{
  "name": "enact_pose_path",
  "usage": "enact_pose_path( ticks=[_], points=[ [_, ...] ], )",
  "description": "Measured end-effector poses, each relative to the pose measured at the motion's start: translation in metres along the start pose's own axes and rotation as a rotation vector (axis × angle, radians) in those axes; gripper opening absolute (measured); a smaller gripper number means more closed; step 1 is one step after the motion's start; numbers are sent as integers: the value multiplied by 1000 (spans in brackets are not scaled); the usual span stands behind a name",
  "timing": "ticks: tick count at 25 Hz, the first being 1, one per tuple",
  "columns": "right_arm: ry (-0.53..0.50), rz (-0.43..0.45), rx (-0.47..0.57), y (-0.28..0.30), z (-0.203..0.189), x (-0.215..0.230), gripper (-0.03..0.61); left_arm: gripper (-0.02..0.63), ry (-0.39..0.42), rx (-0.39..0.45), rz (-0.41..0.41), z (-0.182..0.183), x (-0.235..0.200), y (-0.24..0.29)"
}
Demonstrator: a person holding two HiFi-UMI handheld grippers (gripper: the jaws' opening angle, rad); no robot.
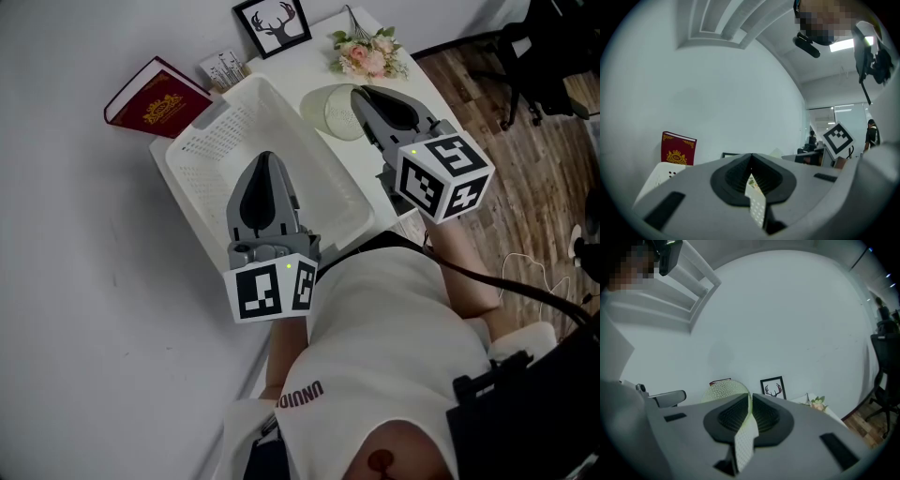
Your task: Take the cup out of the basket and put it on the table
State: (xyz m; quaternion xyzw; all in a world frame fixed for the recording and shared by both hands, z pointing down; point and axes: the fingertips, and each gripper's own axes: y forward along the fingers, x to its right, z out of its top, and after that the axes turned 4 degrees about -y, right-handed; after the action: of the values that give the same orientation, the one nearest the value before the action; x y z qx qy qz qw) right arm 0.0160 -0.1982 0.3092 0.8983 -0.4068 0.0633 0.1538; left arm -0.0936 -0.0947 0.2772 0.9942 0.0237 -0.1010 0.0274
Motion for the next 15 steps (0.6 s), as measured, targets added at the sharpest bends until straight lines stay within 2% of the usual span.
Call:
enact_pose_path(
  ticks=[15],
  points=[
    [13,-48,-29,-9,-16,24,41,12,3,2,-13,-2,10,4]
  ],
)
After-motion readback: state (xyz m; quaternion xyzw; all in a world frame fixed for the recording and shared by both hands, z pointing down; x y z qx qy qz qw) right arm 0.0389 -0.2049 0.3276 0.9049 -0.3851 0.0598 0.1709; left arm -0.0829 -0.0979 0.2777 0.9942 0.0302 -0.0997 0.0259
